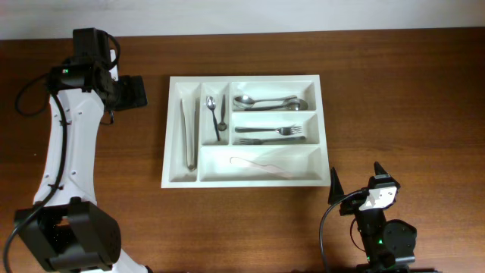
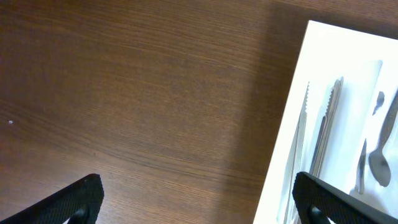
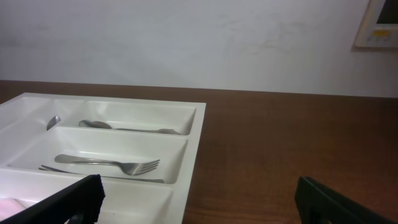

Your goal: Pack container

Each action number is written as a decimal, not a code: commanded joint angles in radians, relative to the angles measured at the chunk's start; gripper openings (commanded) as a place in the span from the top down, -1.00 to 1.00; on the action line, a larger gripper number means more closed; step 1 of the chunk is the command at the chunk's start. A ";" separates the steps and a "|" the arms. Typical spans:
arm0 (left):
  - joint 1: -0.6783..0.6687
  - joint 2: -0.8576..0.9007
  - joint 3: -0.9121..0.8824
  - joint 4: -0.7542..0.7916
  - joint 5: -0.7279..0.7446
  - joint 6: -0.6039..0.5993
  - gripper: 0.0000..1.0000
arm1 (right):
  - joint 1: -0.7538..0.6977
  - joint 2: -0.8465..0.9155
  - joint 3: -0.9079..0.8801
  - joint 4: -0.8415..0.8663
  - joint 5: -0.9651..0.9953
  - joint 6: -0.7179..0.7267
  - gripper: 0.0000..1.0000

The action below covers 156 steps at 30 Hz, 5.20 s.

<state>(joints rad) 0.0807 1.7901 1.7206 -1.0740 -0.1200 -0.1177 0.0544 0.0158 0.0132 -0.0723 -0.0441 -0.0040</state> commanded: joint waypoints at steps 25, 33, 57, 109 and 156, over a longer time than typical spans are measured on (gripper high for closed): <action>-0.144 -1.229 -0.175 -0.004 -0.045 -0.002 -0.99 | -0.005 -0.013 -0.008 -0.003 0.015 0.002 -0.98; -0.103 -1.542 -0.698 0.154 -0.034 -0.002 -0.99 | -0.005 -0.013 -0.008 -0.003 0.015 0.002 -0.98; -0.051 -1.680 -1.584 1.010 -0.026 -0.002 -0.99 | -0.005 -0.013 -0.008 -0.003 0.016 0.002 -0.98; -0.052 -1.783 -1.711 0.995 0.076 0.111 -0.99 | -0.005 -0.012 -0.008 -0.003 0.016 0.002 -0.97; -0.052 -1.783 -1.711 0.995 0.076 0.111 -0.99 | -0.005 -0.013 -0.008 -0.003 0.016 0.002 -0.98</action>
<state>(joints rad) 0.0231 0.0158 0.0204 -0.0792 -0.0586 -0.0223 0.0540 0.0139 0.0128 -0.0734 -0.0410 -0.0040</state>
